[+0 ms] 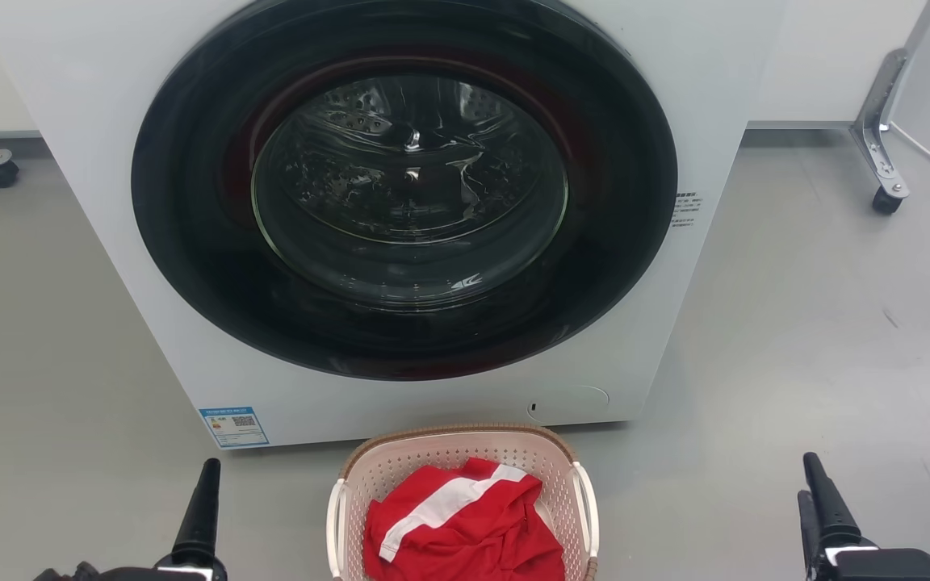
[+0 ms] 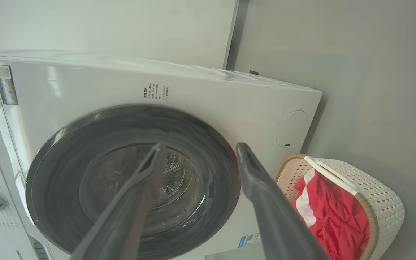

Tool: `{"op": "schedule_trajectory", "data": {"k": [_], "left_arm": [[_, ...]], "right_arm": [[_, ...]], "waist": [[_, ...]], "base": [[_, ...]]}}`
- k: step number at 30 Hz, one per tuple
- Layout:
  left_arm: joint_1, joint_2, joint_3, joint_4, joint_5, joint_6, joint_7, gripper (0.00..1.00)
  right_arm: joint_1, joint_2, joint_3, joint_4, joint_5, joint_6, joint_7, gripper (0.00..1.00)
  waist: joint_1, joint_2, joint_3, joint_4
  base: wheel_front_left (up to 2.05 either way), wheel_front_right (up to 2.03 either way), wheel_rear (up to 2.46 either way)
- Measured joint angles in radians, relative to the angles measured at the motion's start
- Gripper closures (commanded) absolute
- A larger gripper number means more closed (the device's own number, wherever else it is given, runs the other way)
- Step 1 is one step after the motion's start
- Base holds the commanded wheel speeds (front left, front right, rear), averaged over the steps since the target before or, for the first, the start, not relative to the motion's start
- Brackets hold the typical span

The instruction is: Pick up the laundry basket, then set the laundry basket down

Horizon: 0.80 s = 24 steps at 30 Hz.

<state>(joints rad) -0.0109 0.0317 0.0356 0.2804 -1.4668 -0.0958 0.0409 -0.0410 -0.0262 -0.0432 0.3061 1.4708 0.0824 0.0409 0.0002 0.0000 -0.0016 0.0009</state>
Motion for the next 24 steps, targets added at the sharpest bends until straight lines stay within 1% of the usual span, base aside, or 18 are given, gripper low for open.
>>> {"op": "schedule_trajectory", "data": {"k": [3,11,13,14,16,21,23,24], "left_arm": [[0.002,0.000,-0.010,-0.016,0.052,0.009,-0.009,0.00],[0.019,0.010,-0.049,-0.061,0.213,0.038,-0.040,0.00],[0.019,0.013,-0.059,-0.072,0.257,0.045,-0.044,0.00],[0.020,0.018,-0.071,-0.081,0.302,0.052,-0.054,0.00],[0.021,0.022,-0.081,-0.092,0.339,0.054,-0.062,0.00],[0.029,0.031,-0.106,-0.115,0.445,0.071,-0.080,0.00],[0.036,0.036,-0.115,-0.123,0.492,0.079,-0.088,0.00],[0.038,0.039,-0.119,-0.125,0.509,0.080,-0.089,0.00]], "right_arm": [[0.000,0.000,0.020,-0.011,-0.059,-0.013,-0.009,0.00],[0.000,-0.005,0.092,-0.038,-0.226,-0.034,-0.038,0.00],[0.000,-0.010,0.110,-0.042,-0.268,-0.039,-0.045,0.00],[0.000,-0.015,0.127,-0.047,-0.310,-0.047,-0.053,0.00],[0.000,-0.018,0.143,-0.050,-0.353,-0.049,-0.061,0.00],[-0.001,-0.024,0.175,-0.060,-0.441,-0.066,-0.079,0.00],[0.000,-0.024,0.187,-0.063,-0.478,-0.067,-0.088,0.00],[0.000,-0.024,0.192,-0.065,-0.492,-0.074,-0.090,0.00]], "waist": [[0.0000,0.0000,0.000,0.000],[0.0000,0.0001,0.000,0.000],[-0.0001,0.0000,0.000,0.001],[-0.0001,0.0000,0.001,0.001],[-0.0001,0.0000,0.001,0.001],[-0.0001,0.0000,0.002,0.002],[-0.0001,0.0000,0.002,0.002],[-0.0001,0.0000,0.002,0.003]], "base": [[0.00,0.00,0.00],[0.00,0.00,0.00],[0.00,0.00,0.00],[0.00,0.00,0.00],[0.00,0.00,0.00],[0.00,0.00,0.00],[0.00,0.00,0.00],[0.00,0.00,0.00]]}}
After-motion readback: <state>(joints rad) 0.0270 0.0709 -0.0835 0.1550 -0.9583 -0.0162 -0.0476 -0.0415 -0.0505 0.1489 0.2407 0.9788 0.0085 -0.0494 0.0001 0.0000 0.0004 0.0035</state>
